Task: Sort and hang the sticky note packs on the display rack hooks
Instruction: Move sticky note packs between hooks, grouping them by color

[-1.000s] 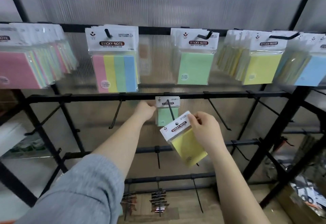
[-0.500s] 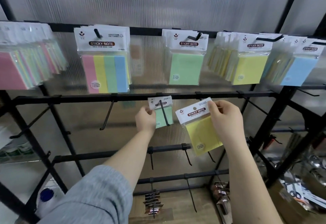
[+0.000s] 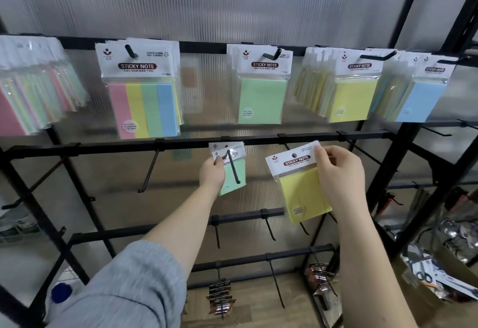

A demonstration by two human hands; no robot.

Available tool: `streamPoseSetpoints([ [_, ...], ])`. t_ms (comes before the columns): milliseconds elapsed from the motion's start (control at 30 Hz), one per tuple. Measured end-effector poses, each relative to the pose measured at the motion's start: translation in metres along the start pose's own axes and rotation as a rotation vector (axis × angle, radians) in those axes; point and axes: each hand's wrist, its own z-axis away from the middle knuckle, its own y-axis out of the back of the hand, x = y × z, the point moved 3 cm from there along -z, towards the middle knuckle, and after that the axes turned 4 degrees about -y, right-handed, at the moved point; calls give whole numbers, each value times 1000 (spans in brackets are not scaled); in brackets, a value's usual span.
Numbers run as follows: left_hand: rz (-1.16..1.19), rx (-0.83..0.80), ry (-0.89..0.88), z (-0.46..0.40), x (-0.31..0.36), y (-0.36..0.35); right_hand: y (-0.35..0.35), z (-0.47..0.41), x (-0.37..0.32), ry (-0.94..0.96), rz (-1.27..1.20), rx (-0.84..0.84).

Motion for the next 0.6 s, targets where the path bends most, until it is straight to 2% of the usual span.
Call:
streamPoseSetpoints([
  [267,-121,67,-141,38,6,9,9,4,2,28,-63,120],
  [600,-98,130,-316,85,4,17,14,11,0,17,-138,237],
])
